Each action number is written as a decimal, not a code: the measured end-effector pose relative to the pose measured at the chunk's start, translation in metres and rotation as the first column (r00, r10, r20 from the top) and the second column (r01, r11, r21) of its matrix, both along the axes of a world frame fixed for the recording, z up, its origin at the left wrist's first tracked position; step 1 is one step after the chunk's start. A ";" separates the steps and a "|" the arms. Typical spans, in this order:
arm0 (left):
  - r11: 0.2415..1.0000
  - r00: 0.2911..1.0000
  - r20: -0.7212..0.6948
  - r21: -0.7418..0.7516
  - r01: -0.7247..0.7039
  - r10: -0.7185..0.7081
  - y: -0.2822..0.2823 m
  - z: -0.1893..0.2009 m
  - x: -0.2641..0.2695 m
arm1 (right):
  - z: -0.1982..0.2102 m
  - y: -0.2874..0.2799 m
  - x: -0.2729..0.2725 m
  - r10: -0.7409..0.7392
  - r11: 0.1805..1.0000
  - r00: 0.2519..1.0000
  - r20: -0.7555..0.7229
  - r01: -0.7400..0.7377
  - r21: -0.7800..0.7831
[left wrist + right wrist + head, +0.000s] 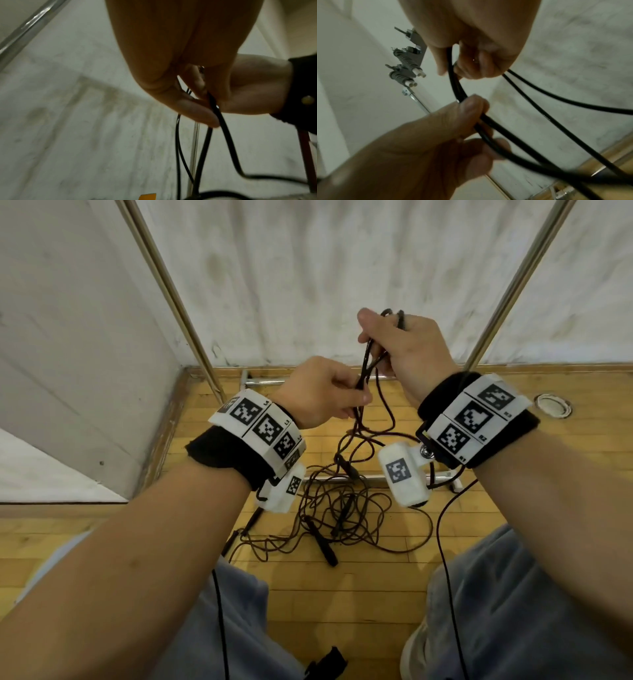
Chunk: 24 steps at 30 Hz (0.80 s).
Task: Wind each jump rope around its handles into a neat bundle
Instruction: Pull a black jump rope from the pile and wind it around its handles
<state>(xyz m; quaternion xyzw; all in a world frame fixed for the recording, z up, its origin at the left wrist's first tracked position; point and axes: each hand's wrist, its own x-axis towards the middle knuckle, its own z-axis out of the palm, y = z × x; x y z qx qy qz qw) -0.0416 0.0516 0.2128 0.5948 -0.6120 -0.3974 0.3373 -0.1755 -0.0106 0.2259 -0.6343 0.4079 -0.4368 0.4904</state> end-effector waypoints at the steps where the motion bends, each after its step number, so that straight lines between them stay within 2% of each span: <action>1: 0.997 0.998 -0.025 -0.041 -0.064 0.063 -0.001 0.001 0.002 | -0.001 -0.001 0.001 0.023 0.999 1.000 0.003 -0.023 0.045; 4: 0.960 0.959 -0.176 -0.135 -0.245 0.220 -0.003 0.010 0.011 | -0.012 -0.002 0.004 0.281 0.930 0.958 0.052 -0.285 0.233; 6: 0.933 0.919 -0.282 -0.152 -0.326 0.276 -0.005 0.014 0.016 | -0.027 0.006 0.004 0.451 0.886 0.875 -0.176 -0.415 0.208; 8: 0.904 0.884 -0.344 -0.172 -0.391 0.316 -0.006 0.019 0.023 | -0.043 0.016 0.006 0.512 0.857 0.728 -0.456 -0.469 0.213; 9: 0.889 0.868 -0.371 -0.188 -0.417 0.329 -0.007 0.021 0.028 | -0.051 0.020 0.008 0.545 0.830 0.627 -0.556 -0.496 0.254; 10: 0.875 0.855 -0.395 -0.203 -0.440 0.338 -0.007 0.022 0.032 | -0.057 0.024 0.010 0.575 0.804 0.541 -0.614 -0.510 0.304; 11: 0.858 0.841 -0.407 -0.216 -0.467 0.356 -0.008 0.021 0.037 | -0.062 0.026 0.011 0.592 0.790 0.494 -0.637 -0.512 0.336; 12: 0.832 0.821 -0.422 -0.226 -0.506 0.384 -0.009 0.020 0.041 | -0.063 0.026 0.011 0.588 0.792 0.494 -0.640 -0.510 0.335; 13: 0.798 0.789 -0.449 -0.232 -0.556 0.419 -0.009 0.019 0.045 | -0.061 0.026 0.011 0.577 0.803 0.525 -0.625 -0.503 0.319; 15: 0.747 0.702 -0.532 -0.178 -0.640 0.475 -0.009 0.017 0.052 | -0.050 0.025 0.013 0.550 0.834 0.655 -0.518 -0.461 0.302; 16: 0.753 0.680 -0.525 -0.106 -0.649 0.512 -0.009 0.017 0.054 | -0.045 0.024 0.014 0.524 0.851 0.732 -0.436 -0.431 0.300; 17: 0.782 0.703 -0.448 -0.017 -0.624 0.552 -0.009 0.017 0.054 | -0.040 0.022 0.014 0.488 0.869 0.792 -0.367 -0.404 0.286; 18: 0.826 0.769 -0.325 0.079 -0.558 0.551 -0.008 0.015 0.051 | -0.037 0.021 0.014 0.459 0.883 0.825 -0.329 -0.385 0.266; 19: 0.872 0.849 -0.208 0.179 -0.455 0.486 -0.007 0.012 0.046 | -0.033 0.020 0.014 0.450 0.889 0.833 -0.323 -0.381 0.255; 20: 0.903 0.915 -0.131 0.265 -0.339 0.382 -0.005 0.007 0.039 | -0.031 0.021 0.015 0.458 0.885 0.825 -0.332 -0.389 0.254; 21: 0.918 0.953 -0.112 0.321 -0.233 0.281 -0.003 0.004 0.033 | -0.029 0.022 0.016 0.471 0.879 0.814 -0.340 -0.401 0.258; 22: 0.926 0.966 -0.159 0.351 -0.140 0.206 -0.001 0.002 0.029 | -0.027 0.023 0.017 0.476 0.876 0.817 -0.326 -0.406 0.263; 23: 0.930 0.951 -0.264 0.363 -0.054 0.158 0.000 0.001 0.026 | -0.026 0.023 0.017 0.462 0.879 0.839 -0.286 -0.391 0.272; 24: 0.932 0.903 -0.406 0.361 0.018 0.140 0.001 0.001 0.026 | -0.024 0.023 0.017 0.425 0.890 0.875 -0.232 -0.357 0.283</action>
